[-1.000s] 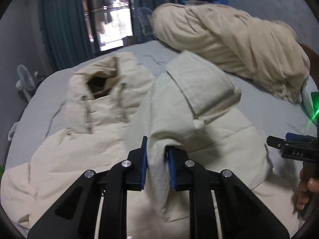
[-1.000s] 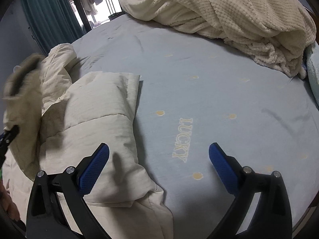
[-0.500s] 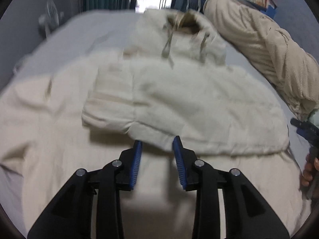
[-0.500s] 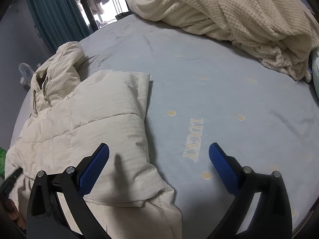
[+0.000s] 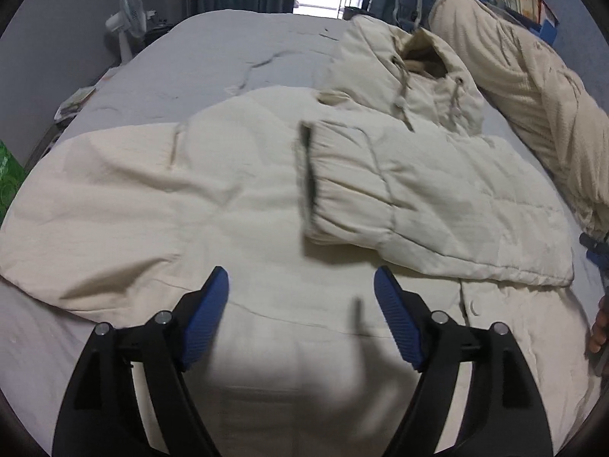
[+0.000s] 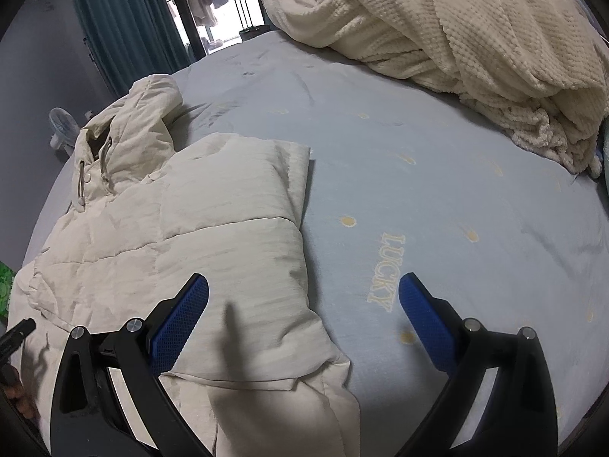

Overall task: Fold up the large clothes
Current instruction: 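Grasp the other jacket sleeve with the left gripper and lift it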

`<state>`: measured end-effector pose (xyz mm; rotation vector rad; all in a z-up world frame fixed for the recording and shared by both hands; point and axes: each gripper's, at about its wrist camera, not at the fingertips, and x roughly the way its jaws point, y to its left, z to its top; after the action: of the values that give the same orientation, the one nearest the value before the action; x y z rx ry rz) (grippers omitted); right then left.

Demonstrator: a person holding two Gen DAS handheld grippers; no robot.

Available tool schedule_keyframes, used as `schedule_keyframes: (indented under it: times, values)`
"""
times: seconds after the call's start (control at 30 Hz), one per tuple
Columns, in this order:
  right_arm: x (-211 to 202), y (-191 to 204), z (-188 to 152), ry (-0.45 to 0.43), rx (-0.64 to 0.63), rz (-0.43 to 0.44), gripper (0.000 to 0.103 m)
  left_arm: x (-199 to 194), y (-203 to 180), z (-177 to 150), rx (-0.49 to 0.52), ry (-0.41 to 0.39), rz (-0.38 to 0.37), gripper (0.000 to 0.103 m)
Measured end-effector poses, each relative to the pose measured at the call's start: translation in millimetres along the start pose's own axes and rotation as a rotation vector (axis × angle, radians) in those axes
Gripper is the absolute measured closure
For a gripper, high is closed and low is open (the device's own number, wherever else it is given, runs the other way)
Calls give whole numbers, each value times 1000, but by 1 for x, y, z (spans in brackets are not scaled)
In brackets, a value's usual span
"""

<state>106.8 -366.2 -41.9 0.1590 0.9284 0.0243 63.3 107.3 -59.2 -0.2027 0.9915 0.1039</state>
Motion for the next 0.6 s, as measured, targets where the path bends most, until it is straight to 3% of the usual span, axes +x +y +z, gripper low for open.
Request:
schedule_keyframes:
  times: [0.07, 0.17, 0.3, 0.6]
  values:
    - [-1, 1, 0, -4, -4, 2, 7, -6, 12, 3, -14, -14, 35, 25]
    - [-2, 2, 0, -3, -10, 3, 7, -15, 29, 8, -41, -25, 26, 25]
    - [-2, 5, -1, 0, -21, 3, 7, -25, 55, 15, -72, -59, 96, 22]
    - [-4, 16, -3, -11, -70, -6, 7, -48, 168, 10, -332, -111, 190, 22]
